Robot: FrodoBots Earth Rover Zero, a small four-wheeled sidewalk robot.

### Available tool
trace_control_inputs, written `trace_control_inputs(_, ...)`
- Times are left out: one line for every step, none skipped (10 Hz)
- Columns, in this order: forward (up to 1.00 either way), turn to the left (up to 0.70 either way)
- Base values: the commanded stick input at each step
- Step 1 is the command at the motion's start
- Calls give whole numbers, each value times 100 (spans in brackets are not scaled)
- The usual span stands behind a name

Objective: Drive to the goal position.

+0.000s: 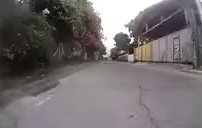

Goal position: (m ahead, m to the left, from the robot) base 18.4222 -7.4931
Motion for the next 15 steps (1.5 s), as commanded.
trace_control_inputs(100, 0)
trace_control_inputs(100, 0)
trace_control_inputs(100, 0)
trace_control_inputs(100, 0)
trace_control_inputs(100, 0)
trace_control_inputs(100, 0)
trace_control_inputs(100, 0)
trace_control_inputs(100, 0)
trace_control_inputs(100, 0)
trace_control_inputs(100, 0)
trace_control_inputs(100, 0)
trace_control_inputs(100, 0)
trace_control_inputs(100, 0)
trace_control_inputs(100, 0)
trace_control_inputs(100, 0)
